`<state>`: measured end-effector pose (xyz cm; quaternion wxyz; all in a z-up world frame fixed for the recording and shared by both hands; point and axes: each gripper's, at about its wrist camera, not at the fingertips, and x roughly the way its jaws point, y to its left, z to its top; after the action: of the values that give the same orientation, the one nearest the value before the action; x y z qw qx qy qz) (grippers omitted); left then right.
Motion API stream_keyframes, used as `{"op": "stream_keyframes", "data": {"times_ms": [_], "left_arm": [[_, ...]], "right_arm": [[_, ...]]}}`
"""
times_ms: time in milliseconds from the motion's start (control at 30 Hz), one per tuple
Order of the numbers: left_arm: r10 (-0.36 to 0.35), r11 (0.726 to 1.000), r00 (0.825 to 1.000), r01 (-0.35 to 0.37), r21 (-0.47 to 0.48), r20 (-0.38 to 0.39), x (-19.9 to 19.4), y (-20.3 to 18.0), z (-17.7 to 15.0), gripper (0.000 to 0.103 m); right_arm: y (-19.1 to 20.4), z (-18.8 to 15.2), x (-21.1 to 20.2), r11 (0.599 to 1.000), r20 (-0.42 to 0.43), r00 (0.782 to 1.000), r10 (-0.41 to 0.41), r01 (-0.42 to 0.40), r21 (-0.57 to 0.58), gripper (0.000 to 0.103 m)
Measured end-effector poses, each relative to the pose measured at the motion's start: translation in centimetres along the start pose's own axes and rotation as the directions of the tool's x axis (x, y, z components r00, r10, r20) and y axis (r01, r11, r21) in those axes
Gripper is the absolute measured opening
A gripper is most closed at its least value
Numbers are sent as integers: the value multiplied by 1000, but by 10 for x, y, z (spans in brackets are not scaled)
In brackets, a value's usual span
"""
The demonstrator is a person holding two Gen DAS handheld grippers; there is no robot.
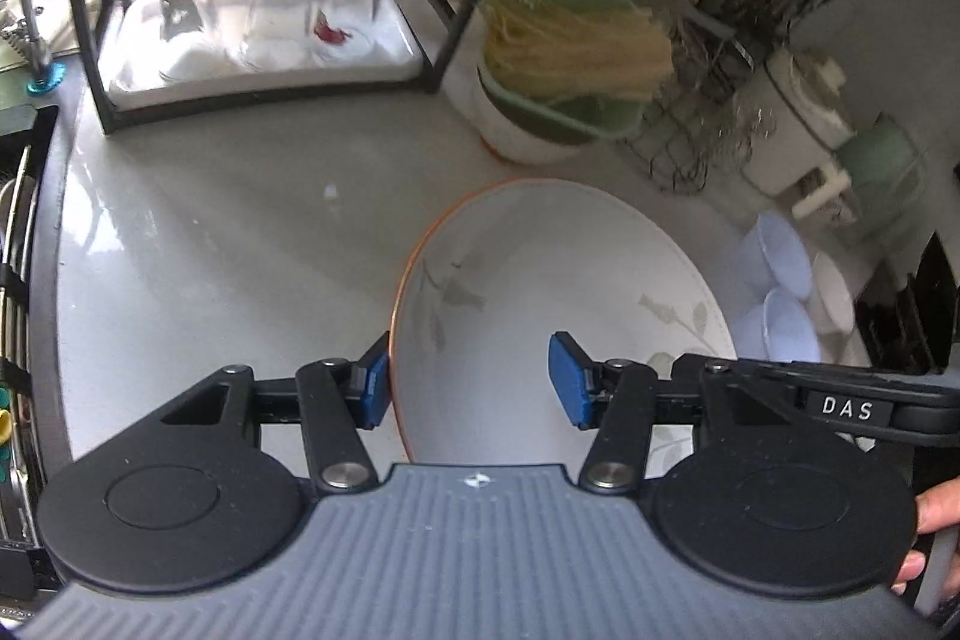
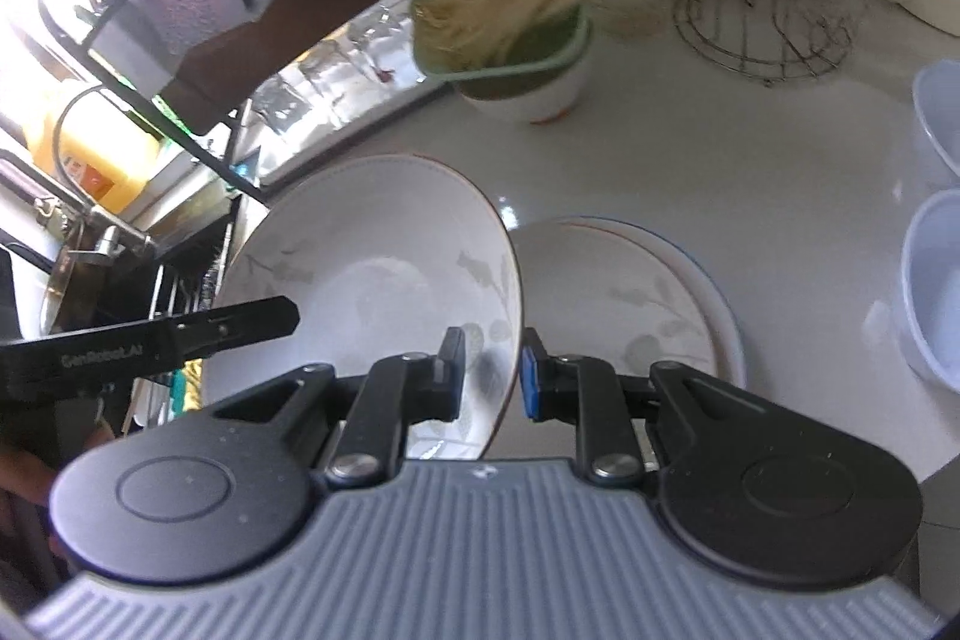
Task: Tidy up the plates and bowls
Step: 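Lift the second plate with both grippers and carry it toward the stacked plates, then lower the leaf-pattern plate onto the plate stack and open both grippers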
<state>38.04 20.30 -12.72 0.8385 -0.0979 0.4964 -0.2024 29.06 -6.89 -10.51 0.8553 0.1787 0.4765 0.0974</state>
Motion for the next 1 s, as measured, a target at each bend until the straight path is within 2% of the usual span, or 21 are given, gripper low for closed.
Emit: {"op": "stream_keyframes", "data": {"times_ms": [267, 433, 633, 767, 1000], "left_arm": [[82, 995, 996, -80, 54, -26, 22, -24, -1, 58], [114, 992, 992, -110, 62, -58, 35, -31, -1, 58], [164, 983, 982, -155, 96, -95, 49, -36, -1, 58], [167, 983, 978, -155, 104, -125, 54, -34, 0, 58], [229, 965, 961, -204, 164, -154, 67, -48, 2, 58]], "right_arm": [[-22, -5, 10, 1000, -27, 1000, 6, -6, -20, 22], [-33, -10, 18, 1000, -48, 999, 5, -5, 7, 22], [-32, -12, 24, 999, -28, 999, -27, 26, -45, 22], [-34, -12, 25, 998, -35, 999, -16, 15, -56, 22], [-41, -12, 26, 999, -52, 999, 7, -9, -49, 22]]}}
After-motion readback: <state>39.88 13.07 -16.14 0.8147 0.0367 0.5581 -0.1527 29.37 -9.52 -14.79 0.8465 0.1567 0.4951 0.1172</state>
